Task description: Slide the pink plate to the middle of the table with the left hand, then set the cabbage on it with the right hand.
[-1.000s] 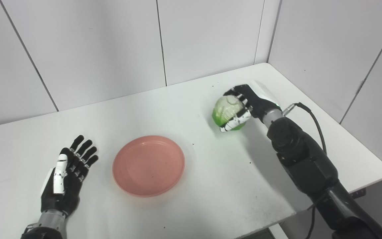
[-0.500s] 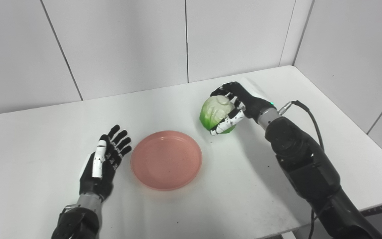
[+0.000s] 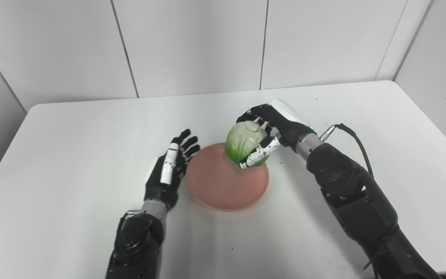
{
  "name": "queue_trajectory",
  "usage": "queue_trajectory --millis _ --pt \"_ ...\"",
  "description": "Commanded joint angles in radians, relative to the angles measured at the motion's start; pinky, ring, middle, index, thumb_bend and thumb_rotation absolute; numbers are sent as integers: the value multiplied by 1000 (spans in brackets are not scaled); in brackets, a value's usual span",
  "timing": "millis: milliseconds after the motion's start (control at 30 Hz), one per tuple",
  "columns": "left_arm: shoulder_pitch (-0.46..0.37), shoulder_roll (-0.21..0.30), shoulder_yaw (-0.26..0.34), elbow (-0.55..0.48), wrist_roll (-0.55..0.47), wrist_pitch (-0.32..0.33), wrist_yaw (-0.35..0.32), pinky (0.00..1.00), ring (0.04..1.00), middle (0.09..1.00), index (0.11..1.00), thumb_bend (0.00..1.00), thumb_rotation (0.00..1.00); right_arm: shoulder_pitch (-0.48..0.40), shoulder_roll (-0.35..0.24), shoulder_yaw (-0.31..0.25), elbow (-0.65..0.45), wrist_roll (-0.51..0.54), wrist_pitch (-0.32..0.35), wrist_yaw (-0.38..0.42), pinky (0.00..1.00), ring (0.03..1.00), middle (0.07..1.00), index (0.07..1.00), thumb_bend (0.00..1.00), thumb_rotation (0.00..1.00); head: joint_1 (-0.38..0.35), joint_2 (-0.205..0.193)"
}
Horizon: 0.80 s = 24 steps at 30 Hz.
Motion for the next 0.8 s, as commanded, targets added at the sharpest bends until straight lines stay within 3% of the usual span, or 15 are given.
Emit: queue_trajectory --millis 0,367,567,767 --pt "13 -17 -8 24 13 65 22 884 895 903 897 438 1000 -54 15 14 -4 -9 -50 -11 353 379 503 547 509 0 2 2" --pt "7 -33 -8 14 25 83 34 854 881 888 885 452 1000 -52 56 60 24 -26 -67 -12 333 373 506 546 508 0 9 17" --pt "8 -29 -11 2 32 97 28 851 882 890 887 463 1000 -32 44 79 30 -37 -75 -8 351 375 504 547 508 0 0 26" --pt "8 -28 -7 -2 21 105 22 860 884 892 891 461 1000 1 7 120 57 -92 -130 -19 404 395 503 514 515 0 -2 31"
